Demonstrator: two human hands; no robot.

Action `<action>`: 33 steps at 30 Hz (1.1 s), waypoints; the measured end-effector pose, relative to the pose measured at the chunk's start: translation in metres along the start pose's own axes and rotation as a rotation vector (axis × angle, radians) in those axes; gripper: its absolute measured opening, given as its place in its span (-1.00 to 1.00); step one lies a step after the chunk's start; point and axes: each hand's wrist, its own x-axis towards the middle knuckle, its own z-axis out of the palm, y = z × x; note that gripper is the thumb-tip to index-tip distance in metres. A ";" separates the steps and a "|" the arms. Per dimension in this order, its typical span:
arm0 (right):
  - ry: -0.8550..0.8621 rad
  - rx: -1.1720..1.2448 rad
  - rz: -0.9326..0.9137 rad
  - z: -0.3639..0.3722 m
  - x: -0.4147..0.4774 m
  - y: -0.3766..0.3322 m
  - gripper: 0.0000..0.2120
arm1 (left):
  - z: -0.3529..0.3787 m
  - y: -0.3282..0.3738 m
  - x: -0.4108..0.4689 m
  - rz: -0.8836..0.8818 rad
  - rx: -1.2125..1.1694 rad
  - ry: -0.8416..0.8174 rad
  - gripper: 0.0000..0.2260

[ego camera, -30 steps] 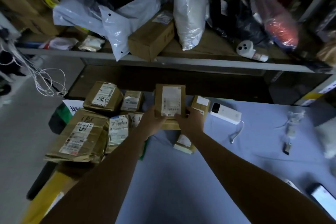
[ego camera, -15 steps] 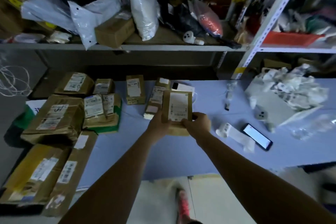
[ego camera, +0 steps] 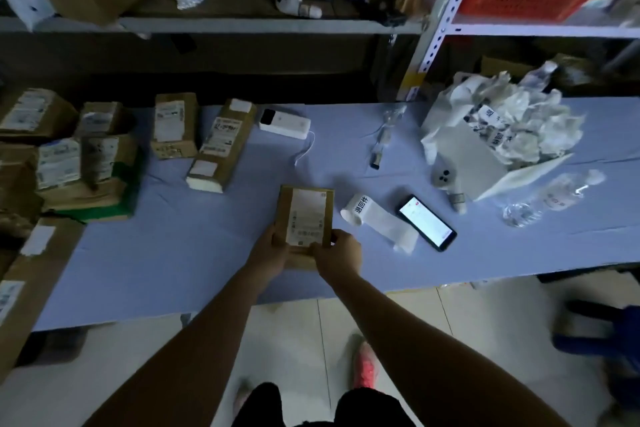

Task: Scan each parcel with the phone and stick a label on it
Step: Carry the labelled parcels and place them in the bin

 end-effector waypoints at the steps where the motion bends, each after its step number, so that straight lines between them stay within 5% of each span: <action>1: -0.006 0.017 -0.007 -0.001 0.004 0.007 -0.77 | 0.010 0.000 0.003 -0.029 -0.043 0.023 -0.67; 7: -0.111 0.051 -0.189 -0.034 0.050 0.023 -0.74 | 0.041 -0.005 0.016 -0.120 0.023 0.270 -0.65; 14: -0.089 -0.299 -0.408 -0.115 0.150 0.029 -0.57 | 0.074 0.021 0.004 -0.344 0.445 0.457 0.06; 19: -0.231 -0.693 -0.288 -0.145 0.192 0.066 -0.24 | 0.076 0.027 0.010 -0.452 0.490 0.381 0.29; 24: -0.258 -0.662 -0.220 -0.153 0.203 0.097 -0.27 | 0.069 0.031 0.013 -0.490 0.377 0.305 0.28; 29: -0.186 -0.678 -0.158 -0.157 0.201 0.111 -0.17 | 0.072 0.027 0.002 -0.443 0.256 0.309 0.56; 33: -0.199 -0.766 -0.144 -0.155 0.203 0.110 -0.19 | 0.085 0.017 -0.008 -0.345 0.200 0.514 0.29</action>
